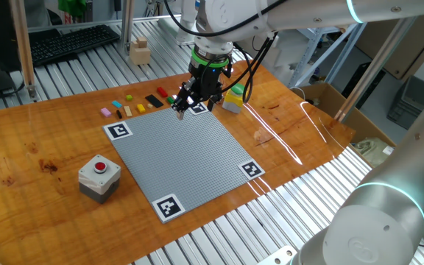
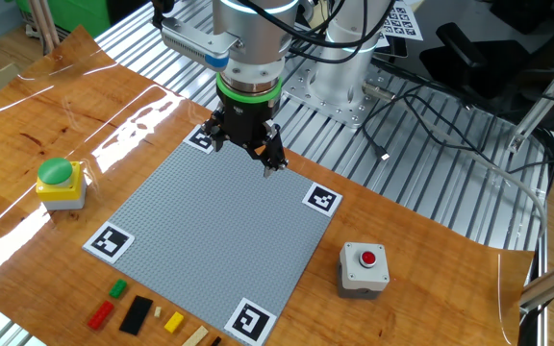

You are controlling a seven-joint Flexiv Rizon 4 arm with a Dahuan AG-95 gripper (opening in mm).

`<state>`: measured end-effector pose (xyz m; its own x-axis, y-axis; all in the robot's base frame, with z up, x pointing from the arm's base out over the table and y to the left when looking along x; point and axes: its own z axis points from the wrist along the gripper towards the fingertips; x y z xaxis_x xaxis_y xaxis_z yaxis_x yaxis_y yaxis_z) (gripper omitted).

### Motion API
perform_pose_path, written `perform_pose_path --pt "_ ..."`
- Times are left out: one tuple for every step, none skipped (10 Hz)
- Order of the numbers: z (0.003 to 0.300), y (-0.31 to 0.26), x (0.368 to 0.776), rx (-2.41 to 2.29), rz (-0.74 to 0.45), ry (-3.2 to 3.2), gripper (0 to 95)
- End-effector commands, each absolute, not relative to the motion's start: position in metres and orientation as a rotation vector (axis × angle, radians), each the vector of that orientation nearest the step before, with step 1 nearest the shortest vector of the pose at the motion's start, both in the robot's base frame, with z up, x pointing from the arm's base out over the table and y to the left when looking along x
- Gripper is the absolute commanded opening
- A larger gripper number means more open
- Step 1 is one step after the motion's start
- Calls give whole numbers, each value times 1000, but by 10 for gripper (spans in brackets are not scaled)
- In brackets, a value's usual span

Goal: Build with small Lego blocks

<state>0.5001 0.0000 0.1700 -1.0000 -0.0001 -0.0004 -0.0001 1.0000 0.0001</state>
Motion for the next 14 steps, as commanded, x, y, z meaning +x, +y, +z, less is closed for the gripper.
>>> perform_pose_path --pt "170 0 500 69 107 3110 190" --pt "170 0 500 68 107 3110 190" --pt "170 0 499 68 107 3110 190" --pt "170 0 499 68 107 3110 190" --pt "170 0 499 67 107 3110 190" --pt "170 0 499 67 107 3110 190" --pt "170 0 499 67 107 3110 190" --pt "170 0 499 67 107 3110 190" --pt "169 0 499 65 107 3110 190" --pt "169 0 500 64 107 3110 190" --pt "169 0 500 60 106 3110 190" --pt "169 0 500 45 105 3110 190" --pt "169 0 500 27 106 3108 0" --pt "169 0 500 13 106 3108 0"
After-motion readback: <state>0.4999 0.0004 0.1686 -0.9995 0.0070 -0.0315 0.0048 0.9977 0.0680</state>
